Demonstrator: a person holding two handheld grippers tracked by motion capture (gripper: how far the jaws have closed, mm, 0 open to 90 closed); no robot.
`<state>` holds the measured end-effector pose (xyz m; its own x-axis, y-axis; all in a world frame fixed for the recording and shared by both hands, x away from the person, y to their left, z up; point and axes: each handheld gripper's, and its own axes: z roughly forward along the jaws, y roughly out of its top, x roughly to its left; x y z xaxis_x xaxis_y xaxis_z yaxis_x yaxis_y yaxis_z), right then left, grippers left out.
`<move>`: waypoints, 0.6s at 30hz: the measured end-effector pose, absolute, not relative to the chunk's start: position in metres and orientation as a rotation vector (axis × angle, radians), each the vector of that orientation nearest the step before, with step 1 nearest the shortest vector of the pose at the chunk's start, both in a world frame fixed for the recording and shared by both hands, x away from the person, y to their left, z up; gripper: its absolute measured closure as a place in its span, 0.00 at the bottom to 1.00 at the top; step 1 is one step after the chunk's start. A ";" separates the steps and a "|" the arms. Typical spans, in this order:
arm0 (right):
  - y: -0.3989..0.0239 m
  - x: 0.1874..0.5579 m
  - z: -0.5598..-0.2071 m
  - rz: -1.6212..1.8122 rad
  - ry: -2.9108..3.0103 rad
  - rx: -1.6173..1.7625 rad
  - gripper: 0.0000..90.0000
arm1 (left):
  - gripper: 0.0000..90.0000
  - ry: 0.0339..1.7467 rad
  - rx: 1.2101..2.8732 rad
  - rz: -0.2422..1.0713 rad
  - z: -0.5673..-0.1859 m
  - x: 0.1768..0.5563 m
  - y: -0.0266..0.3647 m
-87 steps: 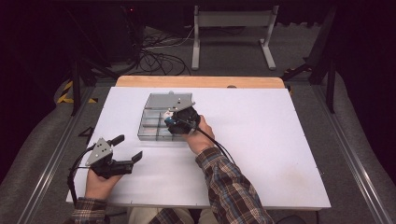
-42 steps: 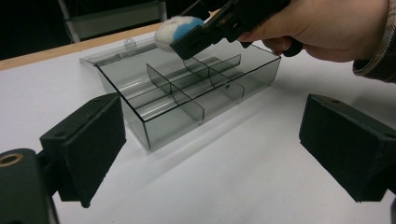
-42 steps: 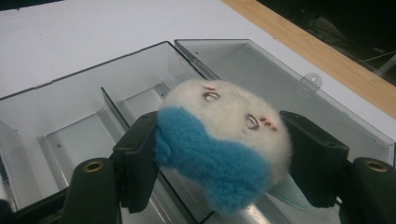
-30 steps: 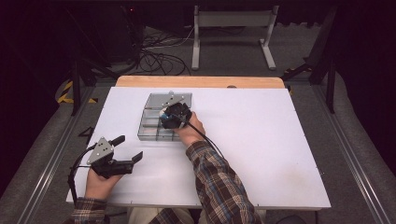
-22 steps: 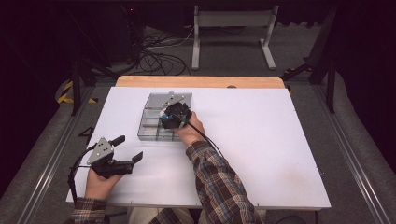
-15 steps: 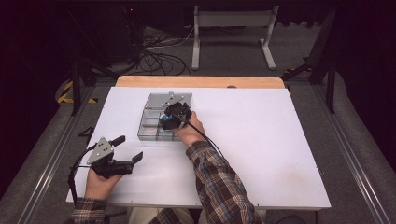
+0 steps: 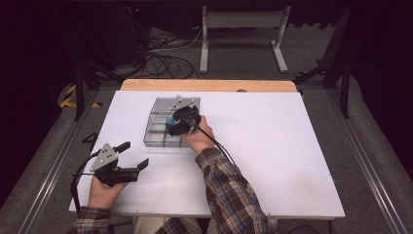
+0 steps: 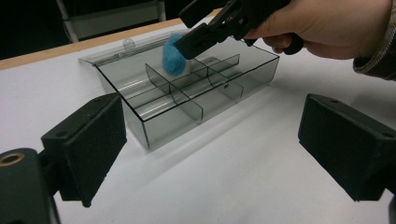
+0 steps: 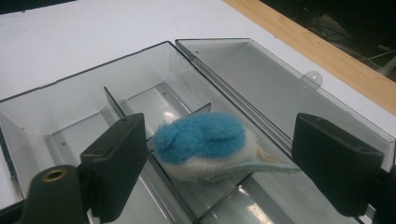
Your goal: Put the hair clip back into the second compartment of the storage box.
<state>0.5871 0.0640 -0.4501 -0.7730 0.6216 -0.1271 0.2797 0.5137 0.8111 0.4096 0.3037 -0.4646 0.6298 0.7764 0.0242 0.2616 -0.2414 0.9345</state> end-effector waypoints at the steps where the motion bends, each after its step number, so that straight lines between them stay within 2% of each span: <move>1: 0.063 0.587 -0.449 1.163 2.352 0.750 0.19 | 0.09 0.838 1.797 0.610 -0.465 0.410 0.304; 11: 0.053 0.584 -0.444 1.200 2.340 0.761 0.15 | 0.09 0.839 1.796 0.610 -0.465 0.410 0.304; 18: 0.041 0.581 -0.447 1.201 2.331 0.782 0.08 | 0.09 0.843 1.789 0.606 -0.465 0.410 0.303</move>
